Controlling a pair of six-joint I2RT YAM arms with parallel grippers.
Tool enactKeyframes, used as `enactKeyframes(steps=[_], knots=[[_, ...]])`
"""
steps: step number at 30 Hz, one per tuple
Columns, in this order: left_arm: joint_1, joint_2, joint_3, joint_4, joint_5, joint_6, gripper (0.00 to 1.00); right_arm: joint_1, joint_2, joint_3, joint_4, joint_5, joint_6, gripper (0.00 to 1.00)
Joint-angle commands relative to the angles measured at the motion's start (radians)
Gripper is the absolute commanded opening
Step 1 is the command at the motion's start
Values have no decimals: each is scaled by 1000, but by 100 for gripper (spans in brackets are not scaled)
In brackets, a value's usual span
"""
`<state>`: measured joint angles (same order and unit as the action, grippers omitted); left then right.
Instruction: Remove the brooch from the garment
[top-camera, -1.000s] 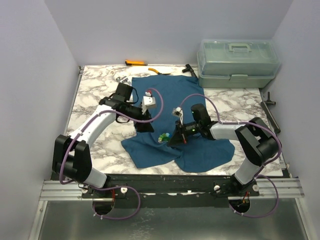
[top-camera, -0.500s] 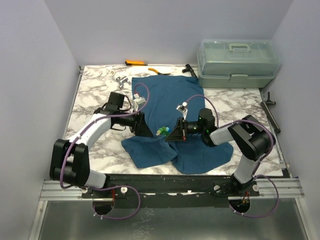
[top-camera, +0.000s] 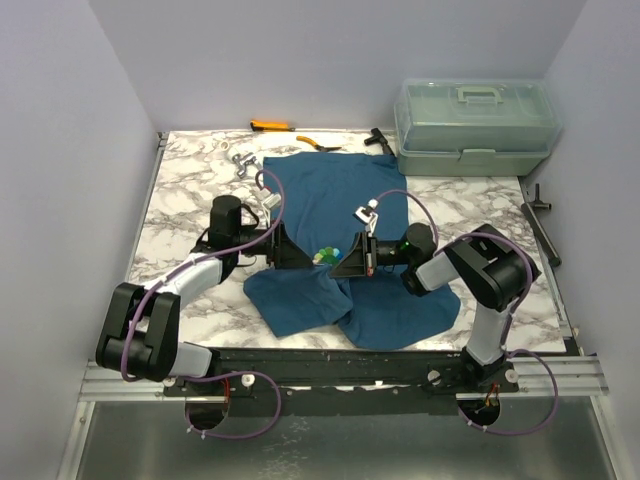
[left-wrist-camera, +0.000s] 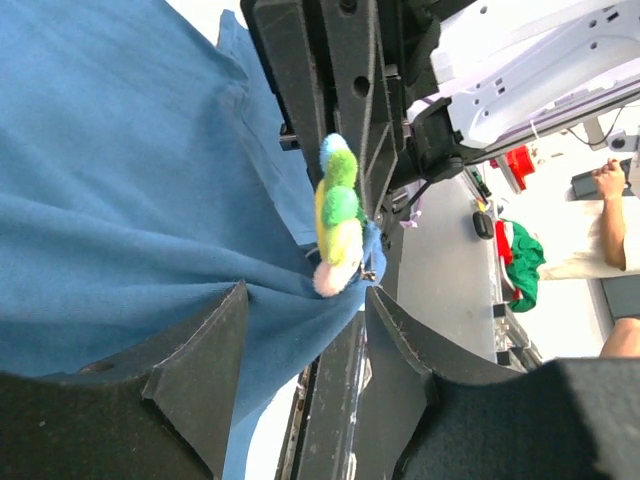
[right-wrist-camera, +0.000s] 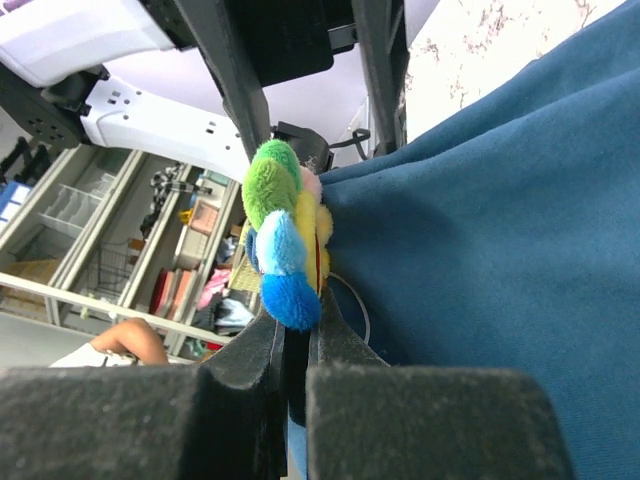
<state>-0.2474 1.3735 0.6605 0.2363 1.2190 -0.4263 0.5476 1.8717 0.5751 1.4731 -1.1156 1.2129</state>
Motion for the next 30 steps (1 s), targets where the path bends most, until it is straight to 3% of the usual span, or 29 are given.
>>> enactKeyframes(steps=[1,22,27,30], knots=[[8,-36,-71,316,62,-144,52,-8,40,-3,197,-4,77,1],[-51,89,-56,324,-66,-47,70,-48,64,4,274,46,134,0],[-108,122,-21,350,-43,-58,61,-49,70,5,274,52,137,1],[-121,142,-6,380,-46,-75,46,-49,71,4,278,53,138,1]])
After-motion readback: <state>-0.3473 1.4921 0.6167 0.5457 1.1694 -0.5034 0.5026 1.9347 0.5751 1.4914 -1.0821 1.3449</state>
